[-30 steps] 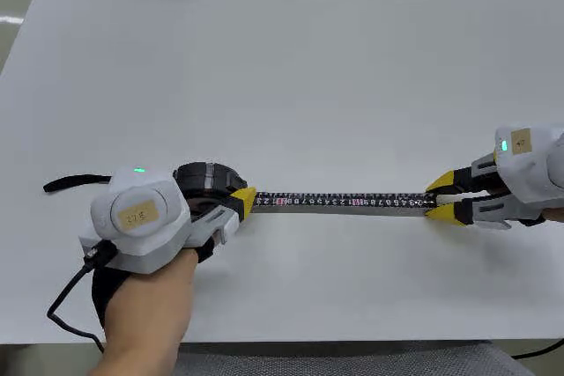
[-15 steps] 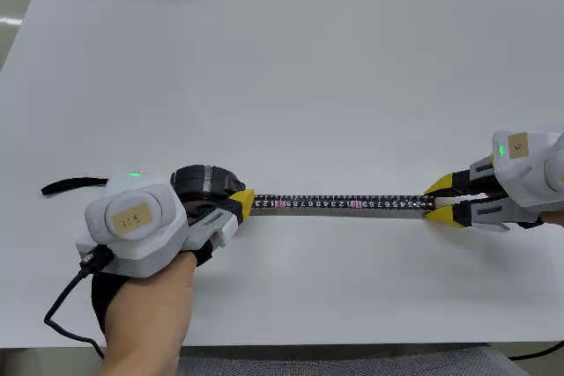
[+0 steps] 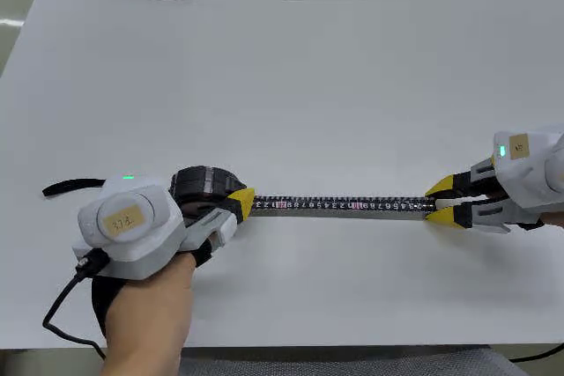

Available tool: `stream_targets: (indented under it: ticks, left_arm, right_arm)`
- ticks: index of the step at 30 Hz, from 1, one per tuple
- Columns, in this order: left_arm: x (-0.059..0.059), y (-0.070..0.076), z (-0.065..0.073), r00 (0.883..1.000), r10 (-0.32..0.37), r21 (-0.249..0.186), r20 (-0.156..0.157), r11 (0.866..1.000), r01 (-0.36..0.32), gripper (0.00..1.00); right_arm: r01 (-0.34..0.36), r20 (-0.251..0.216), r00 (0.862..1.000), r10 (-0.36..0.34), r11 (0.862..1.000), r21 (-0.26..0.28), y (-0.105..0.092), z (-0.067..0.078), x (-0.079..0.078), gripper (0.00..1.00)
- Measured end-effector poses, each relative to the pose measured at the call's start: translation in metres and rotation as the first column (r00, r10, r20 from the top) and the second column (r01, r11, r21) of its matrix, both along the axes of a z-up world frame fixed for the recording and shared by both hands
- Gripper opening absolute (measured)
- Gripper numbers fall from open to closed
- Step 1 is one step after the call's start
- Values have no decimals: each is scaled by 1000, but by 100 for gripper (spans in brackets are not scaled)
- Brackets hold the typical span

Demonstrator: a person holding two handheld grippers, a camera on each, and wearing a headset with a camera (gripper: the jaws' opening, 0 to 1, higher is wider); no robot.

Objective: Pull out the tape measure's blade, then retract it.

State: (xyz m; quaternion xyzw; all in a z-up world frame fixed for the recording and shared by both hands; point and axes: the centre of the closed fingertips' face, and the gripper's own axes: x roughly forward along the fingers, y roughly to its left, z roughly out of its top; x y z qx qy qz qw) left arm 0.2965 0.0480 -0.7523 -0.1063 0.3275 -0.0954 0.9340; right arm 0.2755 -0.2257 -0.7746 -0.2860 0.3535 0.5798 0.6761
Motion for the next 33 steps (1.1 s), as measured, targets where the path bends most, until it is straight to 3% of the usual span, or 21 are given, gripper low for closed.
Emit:
stream_targets:
  ticks: [15, 27, 33]
  left_arm:
    - [0, 0, -1, 1000, -13, 16, -16, 1000, 13, 60]
    - [0, -1, 0, 1000, -18, 3, -24, 1000, 18, 59]
    - [0, 0, 0, 999, -19, -8, -27, 1000, 19, 59]
  right_arm:
    - [-5, -2, 1000, 5, 1000, -9, -1, 0, 1, 10]
    - [-8, -1, 1000, 8, 1000, -19, -2, 1, 2, 10]
    - [-18, -1, 1000, 18, 1000, -5, 8, 6, 4, 10]
